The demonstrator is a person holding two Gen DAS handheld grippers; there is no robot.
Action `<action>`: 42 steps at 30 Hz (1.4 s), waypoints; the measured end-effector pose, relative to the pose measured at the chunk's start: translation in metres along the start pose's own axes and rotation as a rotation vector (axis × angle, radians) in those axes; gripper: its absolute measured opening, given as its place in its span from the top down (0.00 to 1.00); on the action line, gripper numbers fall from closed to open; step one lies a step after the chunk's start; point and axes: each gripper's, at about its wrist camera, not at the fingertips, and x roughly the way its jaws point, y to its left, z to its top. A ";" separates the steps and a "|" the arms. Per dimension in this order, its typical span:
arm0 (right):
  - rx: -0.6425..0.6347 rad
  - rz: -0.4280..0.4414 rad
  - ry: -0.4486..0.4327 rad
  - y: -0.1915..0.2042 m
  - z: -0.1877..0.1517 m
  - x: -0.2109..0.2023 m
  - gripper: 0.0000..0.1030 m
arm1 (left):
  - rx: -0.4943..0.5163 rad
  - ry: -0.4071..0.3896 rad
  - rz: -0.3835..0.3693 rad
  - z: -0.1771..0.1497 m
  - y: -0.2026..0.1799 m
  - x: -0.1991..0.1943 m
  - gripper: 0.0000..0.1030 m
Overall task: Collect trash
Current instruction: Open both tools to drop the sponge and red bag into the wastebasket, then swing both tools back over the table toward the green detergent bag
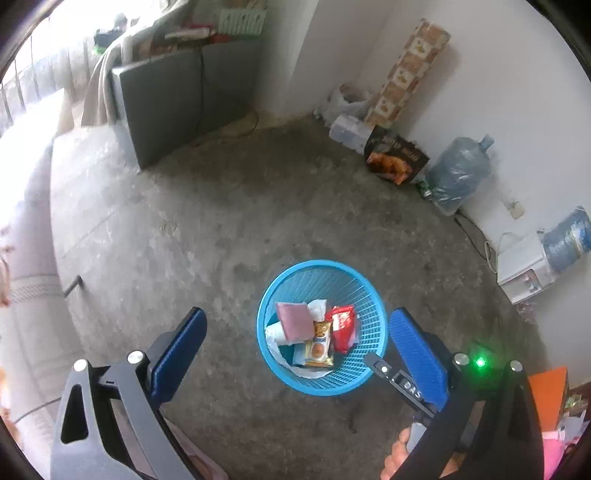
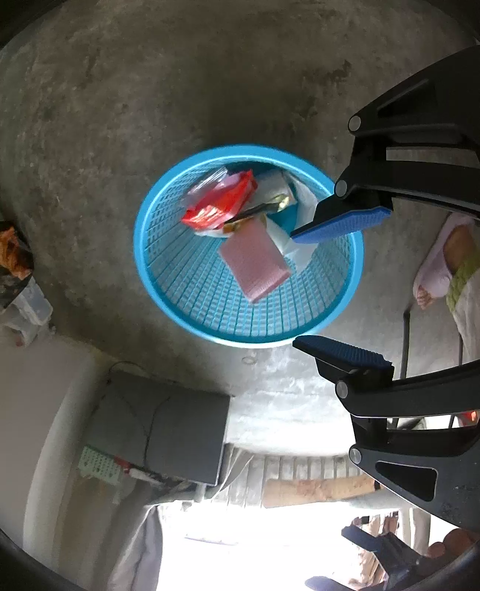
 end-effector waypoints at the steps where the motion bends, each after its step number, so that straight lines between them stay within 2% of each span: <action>1: 0.002 0.010 -0.008 0.001 0.001 -0.003 0.51 | 0.005 -0.011 0.001 0.000 -0.002 -0.008 0.06; 6: -0.052 0.063 -0.050 0.024 -0.003 -0.033 0.50 | 0.038 -0.069 -0.037 -0.002 -0.013 -0.056 0.06; 11: -0.168 0.066 -0.056 0.051 -0.026 -0.067 0.45 | 0.112 -0.137 -0.067 -0.022 -0.008 -0.118 0.06; 14: -0.251 0.073 -0.047 0.066 -0.045 -0.086 0.38 | 0.164 -0.179 -0.055 -0.041 0.005 -0.153 0.06; 19: -0.365 0.092 -0.001 0.093 -0.074 -0.098 0.36 | 0.176 -0.244 0.023 -0.082 0.048 -0.213 0.06; 23: -0.460 0.132 0.017 0.122 -0.096 -0.111 0.35 | 0.093 -0.310 0.099 -0.121 0.105 -0.265 0.06; 30: -0.676 0.204 0.004 0.192 -0.156 -0.126 0.34 | -0.213 -0.421 0.192 -0.194 0.207 -0.344 0.06; 34: -0.870 0.259 0.023 0.243 -0.215 -0.122 0.32 | -0.366 -0.499 0.274 -0.228 0.255 -0.379 0.06; 38: -1.087 0.292 0.054 0.291 -0.289 -0.108 0.30 | -0.451 -0.527 0.353 -0.249 0.289 -0.394 0.06; 42: -1.252 0.278 0.068 0.325 -0.347 -0.090 0.30 | -0.494 -0.527 0.406 -0.270 0.315 -0.398 0.06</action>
